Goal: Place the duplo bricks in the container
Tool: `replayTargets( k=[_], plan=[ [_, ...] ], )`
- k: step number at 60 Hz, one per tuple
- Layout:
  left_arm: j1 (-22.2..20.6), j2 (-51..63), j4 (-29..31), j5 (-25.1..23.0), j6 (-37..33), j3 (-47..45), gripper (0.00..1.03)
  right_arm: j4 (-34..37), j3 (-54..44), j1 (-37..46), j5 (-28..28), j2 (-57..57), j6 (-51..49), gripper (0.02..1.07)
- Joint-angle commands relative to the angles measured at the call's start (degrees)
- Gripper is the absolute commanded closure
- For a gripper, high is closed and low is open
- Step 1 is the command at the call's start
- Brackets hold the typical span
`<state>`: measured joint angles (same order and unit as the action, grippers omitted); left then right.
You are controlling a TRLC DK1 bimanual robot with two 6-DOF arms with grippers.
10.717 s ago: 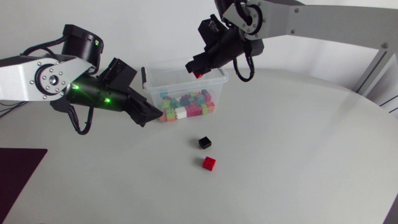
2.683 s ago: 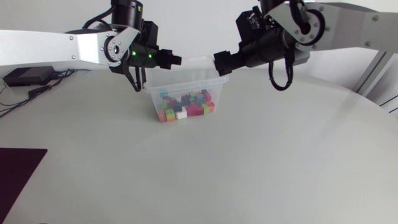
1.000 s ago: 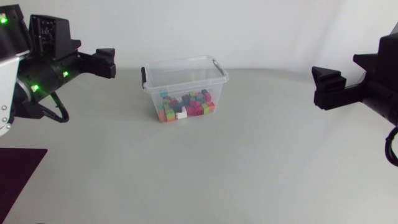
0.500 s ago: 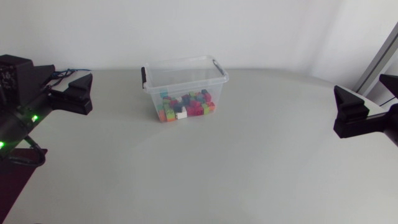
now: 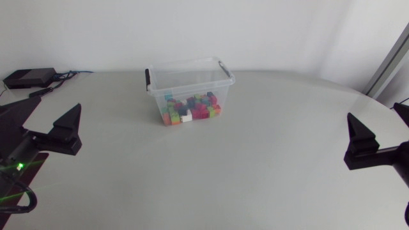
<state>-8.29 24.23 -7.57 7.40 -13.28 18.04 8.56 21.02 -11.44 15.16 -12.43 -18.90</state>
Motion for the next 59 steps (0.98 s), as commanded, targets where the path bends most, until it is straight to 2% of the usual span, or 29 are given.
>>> replayTargets(
  k=[1,44,59],
  plan=[
    [1.08,-2.67,0.43,-0.92,1.86,-2.76,0.05,-1.35,-3.12,1.29,-1.27,1.48,2.61,0.07],
    [8.24,-24.07,7.52,-7.35,13.19,-17.93,0.07,-8.50,-20.88,11.37,-15.06,12.35,18.78,0.07],
    [8.29,-24.23,7.57,-7.40,13.28,-18.04,0.07,-8.56,-21.02,11.44,-15.16,12.43,18.90,0.07]
  ],
)
